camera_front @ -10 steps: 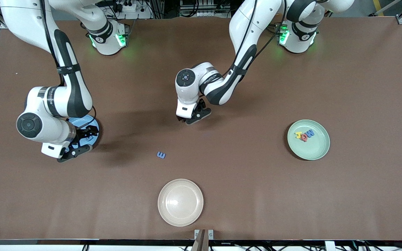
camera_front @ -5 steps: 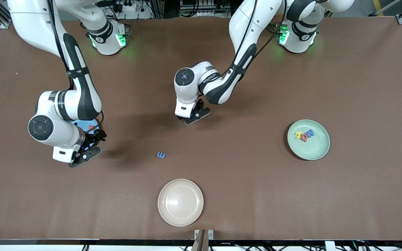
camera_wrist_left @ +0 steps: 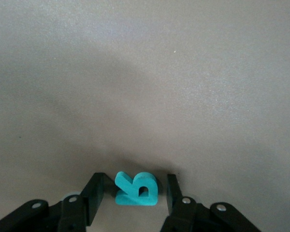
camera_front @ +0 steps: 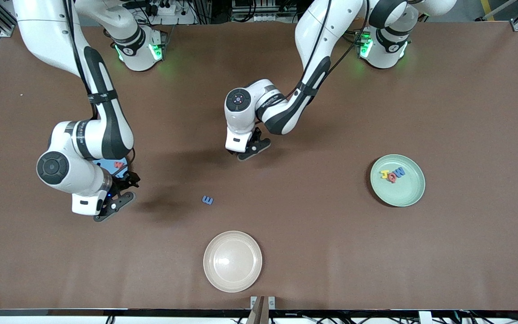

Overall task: Sort upper and lower case letters into plates
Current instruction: 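Carry the teal letter toward the green plate while the right gripper reaches E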

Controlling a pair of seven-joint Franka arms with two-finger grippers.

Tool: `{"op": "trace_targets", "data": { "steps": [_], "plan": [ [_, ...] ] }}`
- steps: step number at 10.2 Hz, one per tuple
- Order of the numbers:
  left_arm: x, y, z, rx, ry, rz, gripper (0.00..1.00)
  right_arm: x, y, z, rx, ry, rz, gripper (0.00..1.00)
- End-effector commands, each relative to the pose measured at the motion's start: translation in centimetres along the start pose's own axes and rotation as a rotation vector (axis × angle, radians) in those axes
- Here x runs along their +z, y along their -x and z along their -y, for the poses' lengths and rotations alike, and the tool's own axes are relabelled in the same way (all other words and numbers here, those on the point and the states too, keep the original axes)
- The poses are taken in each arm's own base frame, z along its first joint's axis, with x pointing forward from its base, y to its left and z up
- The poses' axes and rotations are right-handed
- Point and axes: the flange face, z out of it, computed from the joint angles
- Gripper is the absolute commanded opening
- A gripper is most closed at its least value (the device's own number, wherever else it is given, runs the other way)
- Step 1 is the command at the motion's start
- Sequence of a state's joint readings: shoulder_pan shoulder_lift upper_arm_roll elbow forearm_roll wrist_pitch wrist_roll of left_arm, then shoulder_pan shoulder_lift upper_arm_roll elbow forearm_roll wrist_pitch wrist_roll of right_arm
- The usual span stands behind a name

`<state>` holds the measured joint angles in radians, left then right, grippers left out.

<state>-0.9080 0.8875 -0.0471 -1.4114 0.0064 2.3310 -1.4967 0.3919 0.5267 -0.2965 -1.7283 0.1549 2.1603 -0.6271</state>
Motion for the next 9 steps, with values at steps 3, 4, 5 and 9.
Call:
{"op": "trace_targets", "data": {
  "steps": [3, 4, 5, 9],
  "plan": [
    [0.1, 0.3, -0.5, -0.020, 0.005, 0.009, 0.47, 0.9, -1.6, 1.1, -0.034, -0.010, -0.001, 1.00],
    [0.1, 0.1, -0.4, -0.018, 0.005, 0.007, 0.41, 0.9, -2.0, 1.2, -0.041, -0.004, -0.003, 1.00],
    [0.1, -0.1, -0.4, -0.020, 0.005, 0.007, 0.41, 0.2, -2.7, 1.5, -0.050, 0.005, -0.016, 1.00],
    [0.3, -0.6, -0.3, -0.025, 0.002, 0.004, 0.32, 0.3, -2.9, 1.5, -0.051, 0.006, -0.015, 1.00]
  ]
}}
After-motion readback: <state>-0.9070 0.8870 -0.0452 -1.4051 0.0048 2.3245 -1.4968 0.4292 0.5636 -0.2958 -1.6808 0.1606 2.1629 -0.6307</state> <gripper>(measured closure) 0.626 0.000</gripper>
